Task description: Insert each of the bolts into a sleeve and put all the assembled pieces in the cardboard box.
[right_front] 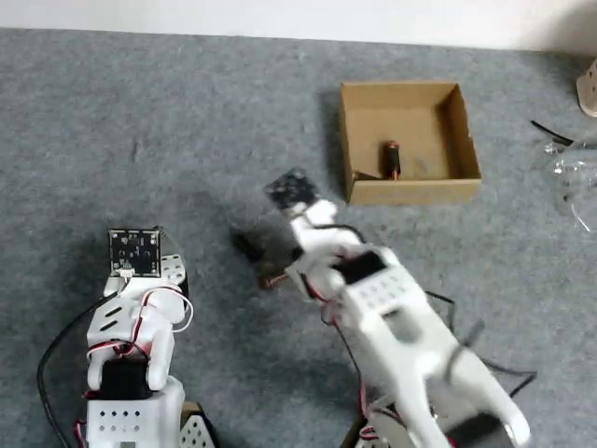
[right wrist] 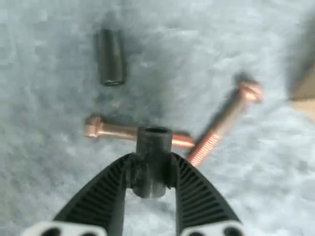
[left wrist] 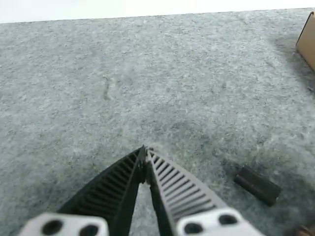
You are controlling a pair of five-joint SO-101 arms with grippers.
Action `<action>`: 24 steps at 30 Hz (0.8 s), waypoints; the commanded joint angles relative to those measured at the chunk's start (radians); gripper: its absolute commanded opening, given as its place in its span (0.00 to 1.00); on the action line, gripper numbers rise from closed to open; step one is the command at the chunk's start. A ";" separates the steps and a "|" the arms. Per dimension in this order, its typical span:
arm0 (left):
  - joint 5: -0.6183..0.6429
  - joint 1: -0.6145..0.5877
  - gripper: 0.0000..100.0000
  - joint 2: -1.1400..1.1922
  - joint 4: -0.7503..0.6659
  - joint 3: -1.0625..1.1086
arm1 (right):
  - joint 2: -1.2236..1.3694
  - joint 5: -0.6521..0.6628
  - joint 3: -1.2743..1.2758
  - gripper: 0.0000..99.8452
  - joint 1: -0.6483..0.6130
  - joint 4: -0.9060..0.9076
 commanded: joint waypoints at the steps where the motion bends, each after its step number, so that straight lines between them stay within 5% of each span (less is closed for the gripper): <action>1: 0.006 -0.010 0.01 -0.018 -0.029 -0.053 | -0.266 0.014 0.094 0.00 0.074 -0.004; 8: 0.003 0.015 0.01 -0.018 -0.032 -0.048 | -0.720 0.015 0.398 0.00 0.165 -0.045; 17: -0.002 0.133 0.01 -0.018 -0.230 0.030 | -1.239 0.015 0.650 0.00 0.274 -0.041; 24: -0.160 0.133 0.01 -0.018 -0.184 0.030 | -1.294 0.012 0.723 0.00 0.346 -0.033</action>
